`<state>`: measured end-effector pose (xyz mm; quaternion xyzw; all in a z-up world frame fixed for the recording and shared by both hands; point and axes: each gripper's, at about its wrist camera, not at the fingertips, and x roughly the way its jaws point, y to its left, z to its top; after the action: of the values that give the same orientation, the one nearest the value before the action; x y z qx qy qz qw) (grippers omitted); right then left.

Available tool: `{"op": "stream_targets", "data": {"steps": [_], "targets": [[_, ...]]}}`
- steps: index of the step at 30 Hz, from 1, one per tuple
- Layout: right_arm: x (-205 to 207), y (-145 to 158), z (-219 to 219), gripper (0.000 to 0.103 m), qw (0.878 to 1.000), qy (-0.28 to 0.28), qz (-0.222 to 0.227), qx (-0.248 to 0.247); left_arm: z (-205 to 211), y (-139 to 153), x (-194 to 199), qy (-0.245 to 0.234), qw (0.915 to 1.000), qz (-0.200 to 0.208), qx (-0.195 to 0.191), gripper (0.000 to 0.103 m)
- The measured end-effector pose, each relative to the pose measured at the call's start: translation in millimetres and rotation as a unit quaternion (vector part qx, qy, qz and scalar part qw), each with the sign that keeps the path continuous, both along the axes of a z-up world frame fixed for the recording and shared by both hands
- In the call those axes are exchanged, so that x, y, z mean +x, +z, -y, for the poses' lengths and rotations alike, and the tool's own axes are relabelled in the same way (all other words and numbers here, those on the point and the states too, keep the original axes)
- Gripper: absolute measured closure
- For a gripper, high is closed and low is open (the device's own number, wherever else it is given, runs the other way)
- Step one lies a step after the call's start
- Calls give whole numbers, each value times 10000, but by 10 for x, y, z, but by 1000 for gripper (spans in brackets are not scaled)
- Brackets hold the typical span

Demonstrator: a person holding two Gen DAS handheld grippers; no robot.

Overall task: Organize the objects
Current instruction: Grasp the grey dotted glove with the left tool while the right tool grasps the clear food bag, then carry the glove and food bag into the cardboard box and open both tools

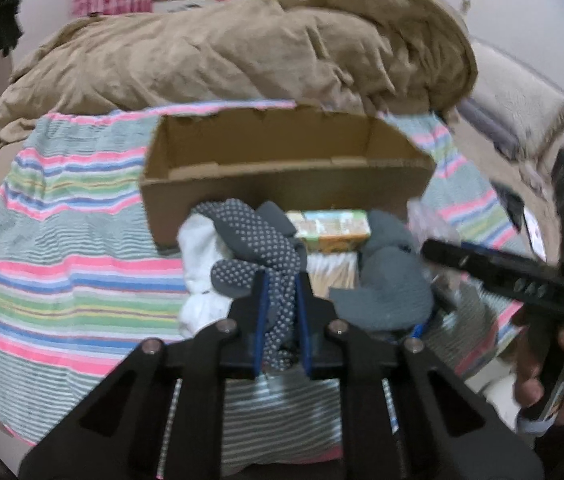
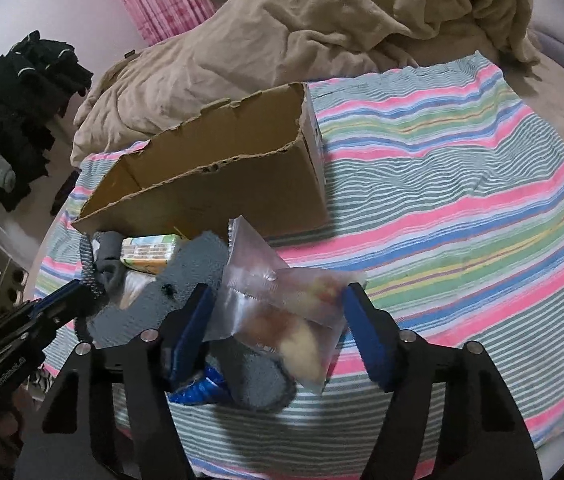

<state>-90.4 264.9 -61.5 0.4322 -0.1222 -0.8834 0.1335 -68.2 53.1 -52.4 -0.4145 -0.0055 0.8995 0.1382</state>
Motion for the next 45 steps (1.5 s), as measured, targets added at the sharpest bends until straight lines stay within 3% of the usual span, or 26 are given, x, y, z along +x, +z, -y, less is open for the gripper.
{"op": "stream_targets", "data": {"steps": [3, 9, 17, 24, 32, 39, 45], "targets": [[34, 30, -36, 40, 10000, -24, -21, -41, -7, -93, -78, 75, 9999, 121, -68, 87], [77, 136, -45, 44, 9999, 1, -117, 28, 113, -12, -34, 171, 9994, 105, 265, 91], [111, 292, -55, 45, 9997, 4, -260, 24, 262, 411, 122, 271, 9977, -296, 542, 93], [97, 600, -32, 45, 9983, 61, -568, 109, 346, 787, 154, 282, 9948, -637, 747, 93], [-121, 906, 44, 45, 9954, 162, -912, 251, 290, 1099, -57, 170, 9923, -969, 755, 93], [-456, 979, 118, 45, 9934, 255, -1044, 402, 179, 1088, -401, 116, 9914, -1041, 789, 93], [-752, 800, 206, 45, 9939, 391, -892, 511, 103, 801, -756, 130, 9916, -814, 997, 93]]}}
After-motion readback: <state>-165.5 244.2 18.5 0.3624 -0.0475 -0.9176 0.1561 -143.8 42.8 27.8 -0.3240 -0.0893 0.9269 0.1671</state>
